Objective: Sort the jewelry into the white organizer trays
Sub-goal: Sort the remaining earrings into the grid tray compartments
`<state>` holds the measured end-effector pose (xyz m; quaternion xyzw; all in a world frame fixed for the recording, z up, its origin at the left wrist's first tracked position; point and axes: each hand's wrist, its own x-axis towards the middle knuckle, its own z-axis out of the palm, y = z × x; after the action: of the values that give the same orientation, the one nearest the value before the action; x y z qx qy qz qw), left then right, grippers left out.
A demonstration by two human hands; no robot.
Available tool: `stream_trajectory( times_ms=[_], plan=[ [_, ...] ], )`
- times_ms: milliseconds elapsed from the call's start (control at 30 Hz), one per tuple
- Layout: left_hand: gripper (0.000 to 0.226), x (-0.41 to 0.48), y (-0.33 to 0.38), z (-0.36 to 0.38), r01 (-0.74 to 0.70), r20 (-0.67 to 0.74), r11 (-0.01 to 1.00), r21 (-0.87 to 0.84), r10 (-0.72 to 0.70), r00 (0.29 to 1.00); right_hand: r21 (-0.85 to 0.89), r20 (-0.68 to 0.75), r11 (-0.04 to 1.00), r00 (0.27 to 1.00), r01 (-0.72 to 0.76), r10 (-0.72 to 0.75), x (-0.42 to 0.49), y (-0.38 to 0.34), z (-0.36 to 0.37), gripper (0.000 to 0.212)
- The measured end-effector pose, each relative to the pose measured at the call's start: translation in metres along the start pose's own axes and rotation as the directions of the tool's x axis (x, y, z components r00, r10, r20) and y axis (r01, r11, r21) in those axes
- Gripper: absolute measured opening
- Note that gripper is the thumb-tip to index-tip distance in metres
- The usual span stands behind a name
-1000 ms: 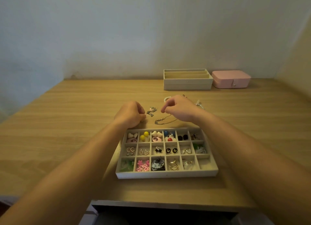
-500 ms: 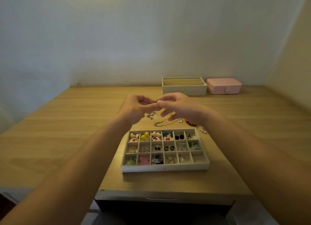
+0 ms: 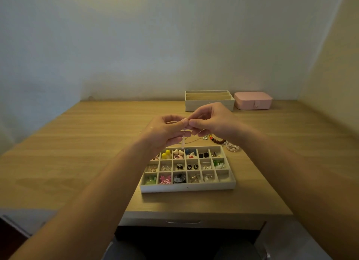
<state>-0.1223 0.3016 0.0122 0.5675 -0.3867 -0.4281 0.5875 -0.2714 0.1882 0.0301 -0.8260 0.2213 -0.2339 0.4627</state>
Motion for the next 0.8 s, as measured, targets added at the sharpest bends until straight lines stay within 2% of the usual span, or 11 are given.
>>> stream_trajectory(
  times_ms=[100,200,367,500,600,667,700,800],
  plan=[
    [0.037,-0.002,-0.003,0.004,0.034,0.028,0.998,-0.054,-0.033,0.999,-0.059,-0.035,0.998,0.999,-0.012,0.009,-0.003,0.001,-0.003,0.007],
    [0.046,-0.004,-0.009,0.008,0.08,0.066,0.997,-0.003,-0.079,0.995,-0.072,-0.077,0.997,0.997,-0.031,0.026,-0.005,0.003,-0.009,0.006],
    [0.017,-0.004,-0.026,0.014,0.08,0.09,0.994,0.07,-0.086,0.992,0.121,-0.08,0.986,0.989,-0.111,0.121,-0.013,0.009,-0.017,0.011],
    [0.021,-0.007,-0.032,0.022,0.038,0.057,0.965,0.26,-0.054,0.997,0.208,-0.046,0.954,0.972,-0.215,0.229,-0.022,0.019,-0.02,0.012],
    [0.023,-0.014,-0.037,0.028,-0.039,0.079,0.889,0.455,0.003,0.997,0.142,0.028,0.947,0.958,-0.288,0.287,-0.03,0.029,-0.024,0.014],
    [0.027,-0.017,-0.042,0.03,-0.136,0.137,0.789,0.599,0.066,0.988,0.046,0.091,0.949,0.947,-0.313,0.308,-0.034,0.036,-0.026,0.014],
    [0.028,-0.018,-0.045,0.031,-0.167,0.159,0.751,0.639,0.084,0.984,0.004,0.116,0.948,0.942,-0.319,0.316,-0.035,0.04,-0.026,0.015],
    [0.021,-0.02,-0.047,0.033,-0.183,0.164,0.735,0.653,0.099,0.982,-0.077,0.178,0.944,0.927,-0.322,0.331,-0.038,0.047,-0.025,0.013]
  ],
)
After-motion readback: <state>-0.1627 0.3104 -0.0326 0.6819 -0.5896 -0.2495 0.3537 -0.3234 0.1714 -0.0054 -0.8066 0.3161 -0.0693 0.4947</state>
